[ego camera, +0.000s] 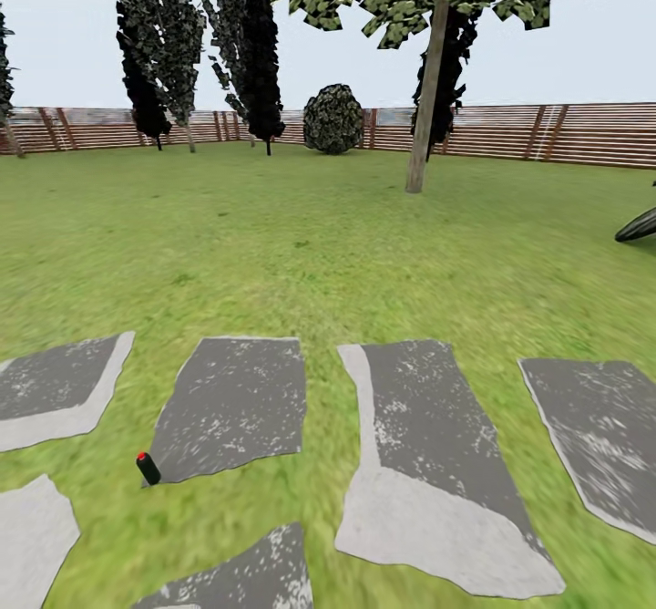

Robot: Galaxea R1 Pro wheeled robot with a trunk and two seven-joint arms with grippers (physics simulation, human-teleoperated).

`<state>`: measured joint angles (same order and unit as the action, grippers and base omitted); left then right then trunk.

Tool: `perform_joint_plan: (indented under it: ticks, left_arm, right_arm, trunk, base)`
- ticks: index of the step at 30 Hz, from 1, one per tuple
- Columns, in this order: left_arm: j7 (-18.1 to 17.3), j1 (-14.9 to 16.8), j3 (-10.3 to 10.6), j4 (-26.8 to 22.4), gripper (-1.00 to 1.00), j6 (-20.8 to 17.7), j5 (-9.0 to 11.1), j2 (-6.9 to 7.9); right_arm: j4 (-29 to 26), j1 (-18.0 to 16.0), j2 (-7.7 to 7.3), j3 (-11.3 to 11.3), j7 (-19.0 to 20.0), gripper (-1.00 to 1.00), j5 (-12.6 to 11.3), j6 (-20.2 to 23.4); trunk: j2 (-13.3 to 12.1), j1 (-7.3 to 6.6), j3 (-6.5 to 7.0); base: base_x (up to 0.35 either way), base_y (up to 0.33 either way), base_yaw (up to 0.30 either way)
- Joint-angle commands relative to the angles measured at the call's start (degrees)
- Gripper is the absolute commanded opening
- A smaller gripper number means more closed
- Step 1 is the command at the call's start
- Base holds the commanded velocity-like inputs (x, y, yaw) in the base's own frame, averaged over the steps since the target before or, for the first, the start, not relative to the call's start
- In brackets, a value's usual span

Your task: Pick up the pesticide atomizer in the garden and spray insectifuge to fully cover both potted plants in the garden.

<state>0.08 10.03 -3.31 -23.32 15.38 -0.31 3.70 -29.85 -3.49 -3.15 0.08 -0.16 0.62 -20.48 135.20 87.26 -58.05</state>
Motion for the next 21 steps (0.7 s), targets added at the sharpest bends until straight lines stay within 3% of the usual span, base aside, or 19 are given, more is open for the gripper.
perform_joint_plan:
  ticks: [1,21]
  left_arm:
    - [0.01,0.02,-0.12,0.03,1.0,0.18,-0.04,-0.01]
    - [0.01,0.03,-0.12,0.03,1.0,0.18,-0.04,-0.01]
  right_arm:
    - [0.05,-0.03,-0.01,0.01,-0.02,1.0,0.07,-0.17]
    - [-0.12,-0.03,-0.01,-0.06,0.07,1.0,0.0,-0.17]
  trunk:
    - [0.02,0.02,-0.05]
    - [0.02,0.02,-0.05]
  base:
    - [0.267,-0.162,0.002]
    - [0.272,-0.174,0.0]
